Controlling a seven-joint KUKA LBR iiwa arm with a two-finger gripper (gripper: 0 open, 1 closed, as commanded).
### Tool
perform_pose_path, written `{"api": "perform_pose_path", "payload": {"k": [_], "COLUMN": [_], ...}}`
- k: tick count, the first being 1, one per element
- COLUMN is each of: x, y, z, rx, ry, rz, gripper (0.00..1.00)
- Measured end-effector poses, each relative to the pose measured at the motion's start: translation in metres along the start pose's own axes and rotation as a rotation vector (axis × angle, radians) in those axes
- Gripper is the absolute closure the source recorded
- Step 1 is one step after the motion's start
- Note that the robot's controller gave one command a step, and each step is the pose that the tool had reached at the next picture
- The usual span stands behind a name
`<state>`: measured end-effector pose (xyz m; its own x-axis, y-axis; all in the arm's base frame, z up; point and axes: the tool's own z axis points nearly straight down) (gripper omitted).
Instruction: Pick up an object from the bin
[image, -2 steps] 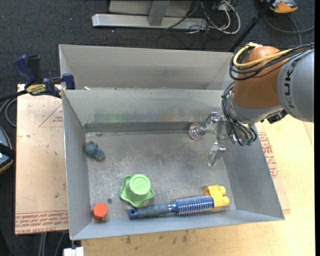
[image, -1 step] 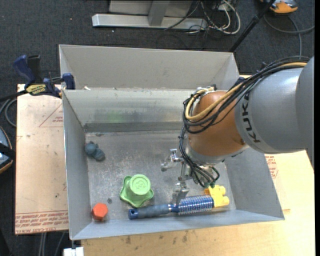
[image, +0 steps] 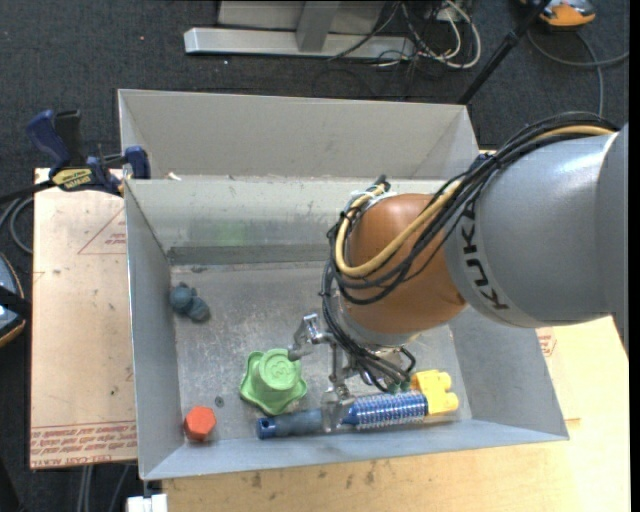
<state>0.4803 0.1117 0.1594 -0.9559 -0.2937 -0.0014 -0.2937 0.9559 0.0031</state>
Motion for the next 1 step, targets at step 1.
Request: {"api": "perform_pose_path", "payload": {"k": [1], "x": [-0.0175], "y": [0.0138], "z": [0.0281], "rx": [0.001], "ry": [-0.032], "rz": [-0.014], "gripper": [0.00]}}
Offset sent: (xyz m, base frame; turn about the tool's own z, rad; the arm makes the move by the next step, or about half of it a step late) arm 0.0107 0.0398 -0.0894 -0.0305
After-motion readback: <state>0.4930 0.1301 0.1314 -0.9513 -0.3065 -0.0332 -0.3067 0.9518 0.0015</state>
